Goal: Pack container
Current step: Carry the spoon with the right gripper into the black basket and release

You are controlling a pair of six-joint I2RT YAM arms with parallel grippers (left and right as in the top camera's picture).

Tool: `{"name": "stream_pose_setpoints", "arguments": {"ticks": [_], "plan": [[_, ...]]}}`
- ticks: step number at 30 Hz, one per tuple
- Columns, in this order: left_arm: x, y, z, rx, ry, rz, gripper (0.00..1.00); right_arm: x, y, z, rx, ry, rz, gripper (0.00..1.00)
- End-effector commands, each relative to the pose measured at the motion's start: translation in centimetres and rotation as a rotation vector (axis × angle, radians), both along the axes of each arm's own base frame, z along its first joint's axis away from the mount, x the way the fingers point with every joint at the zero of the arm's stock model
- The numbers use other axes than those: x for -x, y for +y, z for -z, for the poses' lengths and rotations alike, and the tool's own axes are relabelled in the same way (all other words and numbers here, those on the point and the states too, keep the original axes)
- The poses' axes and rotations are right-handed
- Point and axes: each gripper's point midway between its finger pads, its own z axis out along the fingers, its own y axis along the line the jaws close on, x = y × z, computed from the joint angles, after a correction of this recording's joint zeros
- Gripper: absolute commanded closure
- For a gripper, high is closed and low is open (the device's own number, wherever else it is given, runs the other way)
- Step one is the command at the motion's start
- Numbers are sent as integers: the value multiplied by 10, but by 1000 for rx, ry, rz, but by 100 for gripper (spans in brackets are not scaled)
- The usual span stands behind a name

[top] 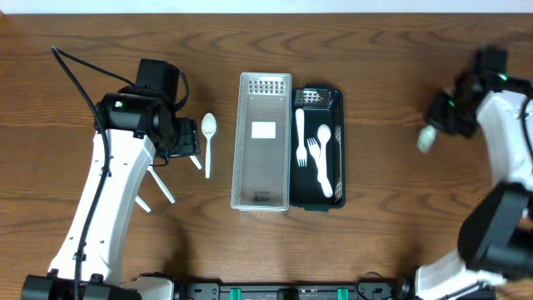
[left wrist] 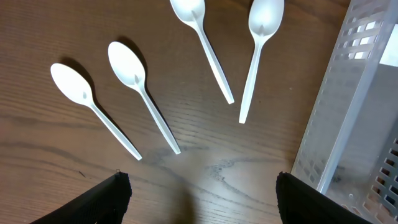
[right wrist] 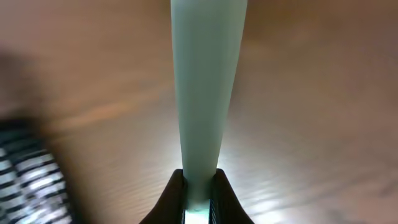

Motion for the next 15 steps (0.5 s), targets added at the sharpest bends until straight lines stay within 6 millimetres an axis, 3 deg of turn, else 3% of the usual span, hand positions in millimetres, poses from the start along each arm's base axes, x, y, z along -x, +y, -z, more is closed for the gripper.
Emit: {"name": "stream_pose_setpoints", "arguments": {"ticks": [1,3,6,11,15], "plan": [[-2,1,-2,-3,0,2,23,-9,67,-75,-8,-183,-149,99],[-2,1,-2,-3,0,2,23,-5,106,-92,-14,-220,-247,99],[-2,1,-2,-3,0,2,23,5,157,-95,-42,-216,-339,98],[-2,1,-2,-3,0,2,22,20,207,-66,-55,-134,-424,98],[-2,1,-2,-3,0,2,23,27,228,-33,-41,-40,-458,99]]}}
